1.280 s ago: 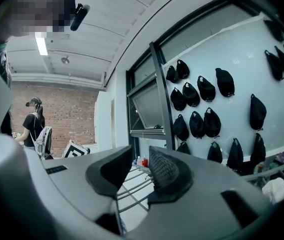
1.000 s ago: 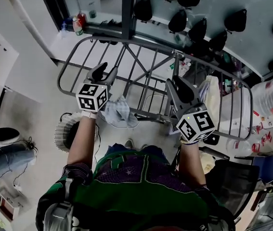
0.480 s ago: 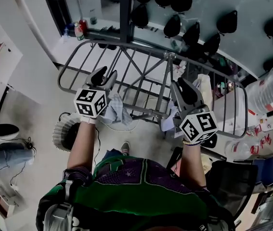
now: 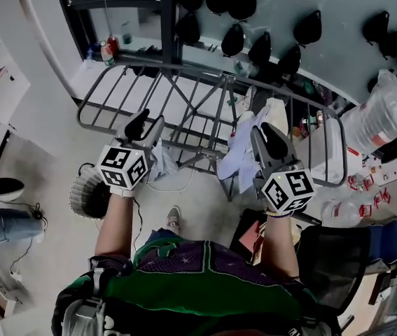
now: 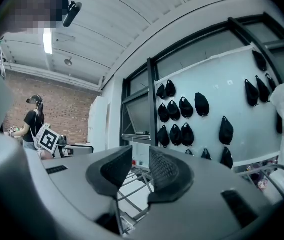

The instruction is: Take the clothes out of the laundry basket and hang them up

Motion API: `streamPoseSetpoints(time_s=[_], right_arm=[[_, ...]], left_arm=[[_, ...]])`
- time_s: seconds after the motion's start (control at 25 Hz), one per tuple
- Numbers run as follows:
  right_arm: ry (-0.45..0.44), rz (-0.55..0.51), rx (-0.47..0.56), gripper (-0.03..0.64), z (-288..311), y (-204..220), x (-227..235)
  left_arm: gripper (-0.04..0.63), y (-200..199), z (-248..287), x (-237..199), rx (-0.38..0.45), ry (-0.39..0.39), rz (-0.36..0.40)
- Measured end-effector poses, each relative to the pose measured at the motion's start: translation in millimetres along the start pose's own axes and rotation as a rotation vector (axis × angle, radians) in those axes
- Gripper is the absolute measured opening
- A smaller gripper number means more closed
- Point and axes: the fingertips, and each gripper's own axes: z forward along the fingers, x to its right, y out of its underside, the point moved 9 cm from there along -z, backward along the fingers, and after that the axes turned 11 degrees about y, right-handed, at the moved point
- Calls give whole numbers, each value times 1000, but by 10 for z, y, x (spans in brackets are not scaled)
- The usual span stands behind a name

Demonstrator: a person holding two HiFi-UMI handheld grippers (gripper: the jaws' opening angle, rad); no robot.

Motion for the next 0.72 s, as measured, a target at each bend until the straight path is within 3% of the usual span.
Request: streamPoseSetpoints(time_s=[0.44,0.72], right_arm=[[84,25,39,91,-1481,37,278],[106,52,67,91,-2094,-29,340]], left_arm=[[186,-82,-477,1295,62,43,25],[186,-192,-904,1882,58,20,39]])
